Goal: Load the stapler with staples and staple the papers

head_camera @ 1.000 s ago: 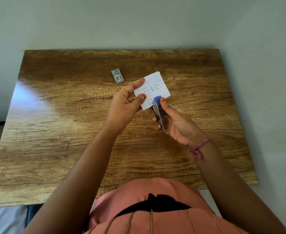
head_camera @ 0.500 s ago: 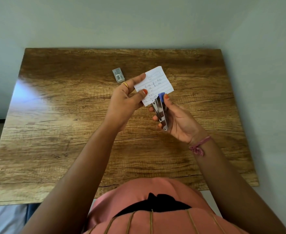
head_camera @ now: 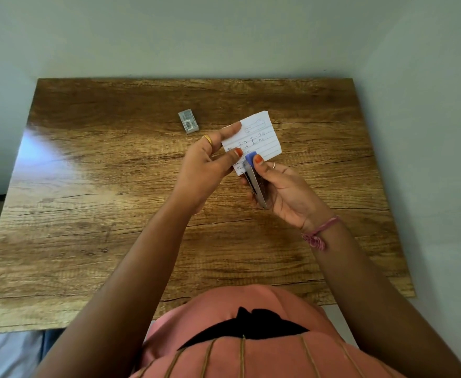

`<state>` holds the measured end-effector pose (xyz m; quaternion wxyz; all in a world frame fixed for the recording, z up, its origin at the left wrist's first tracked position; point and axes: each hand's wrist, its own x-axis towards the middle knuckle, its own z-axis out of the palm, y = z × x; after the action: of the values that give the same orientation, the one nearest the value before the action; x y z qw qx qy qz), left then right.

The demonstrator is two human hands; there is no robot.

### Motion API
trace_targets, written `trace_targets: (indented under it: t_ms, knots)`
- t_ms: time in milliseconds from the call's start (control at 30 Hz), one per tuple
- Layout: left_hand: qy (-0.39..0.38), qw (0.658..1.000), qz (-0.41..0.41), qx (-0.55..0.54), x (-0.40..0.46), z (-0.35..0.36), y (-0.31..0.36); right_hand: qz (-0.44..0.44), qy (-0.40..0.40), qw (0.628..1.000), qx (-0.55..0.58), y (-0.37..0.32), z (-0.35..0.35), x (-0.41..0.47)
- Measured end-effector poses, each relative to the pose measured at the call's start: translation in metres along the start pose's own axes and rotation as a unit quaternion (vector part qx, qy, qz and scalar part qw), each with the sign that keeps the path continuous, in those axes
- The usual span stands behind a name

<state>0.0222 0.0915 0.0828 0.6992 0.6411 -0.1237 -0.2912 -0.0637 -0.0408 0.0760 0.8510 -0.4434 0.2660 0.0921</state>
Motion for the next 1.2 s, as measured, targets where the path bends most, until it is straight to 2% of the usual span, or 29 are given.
trace_targets:
  t_ms: [67, 133, 233, 333, 400, 467, 567, 900, 1100, 1200]
  knots:
    - [-0.019, 0.999, 0.007, -0.031, -0.002, 0.0, 0.001, -0.01, 0.014, 1.0, -0.005, 0.001, 0.0, 0.001]
    - [-0.026, 0.993, 0.011, -0.118, -0.003, -0.001, 0.0, -0.017, 0.026, 0.999, -0.013, 0.0, -0.001, 0.002]
    - [0.025, 0.97, -0.026, -0.239, -0.005, -0.005, -0.004, -0.023, 0.04, 0.998, -0.03, -0.002, 0.001, 0.001]
    - [-0.006, 0.98, -0.111, -0.166, -0.01, 0.001, -0.006, -0.026, 0.044, 0.998, -0.042, -0.002, 0.004, -0.001]
    - [-0.041, 0.986, -0.127, -0.094, -0.014, 0.011, -0.006, -0.029, 0.05, 0.997, -0.054, -0.001, 0.006, -0.002]
    - [-0.016, 0.99, -0.12, -0.068, -0.015, 0.017, -0.007, -0.033, 0.053, 0.997, -0.054, 0.0, 0.007, -0.001]
    - [0.022, 0.991, -0.115, -0.067, -0.012, 0.017, -0.011, -0.035, 0.056, 0.996, -0.055, 0.002, 0.008, 0.001]
    - [0.046, 0.993, -0.104, -0.031, -0.009, 0.017, -0.016, -0.049, 0.091, 0.989, -0.108, 0.006, 0.015, 0.004]
    - [-0.014, 0.988, -0.152, -0.019, -0.005, 0.003, -0.006, -0.04, 0.084, 0.991, -0.101, 0.007, 0.011, 0.004]
    - [-0.035, 0.986, -0.149, -0.069, -0.003, -0.001, -0.001, -0.035, 0.058, 0.995, -0.074, 0.005, 0.01, 0.003]
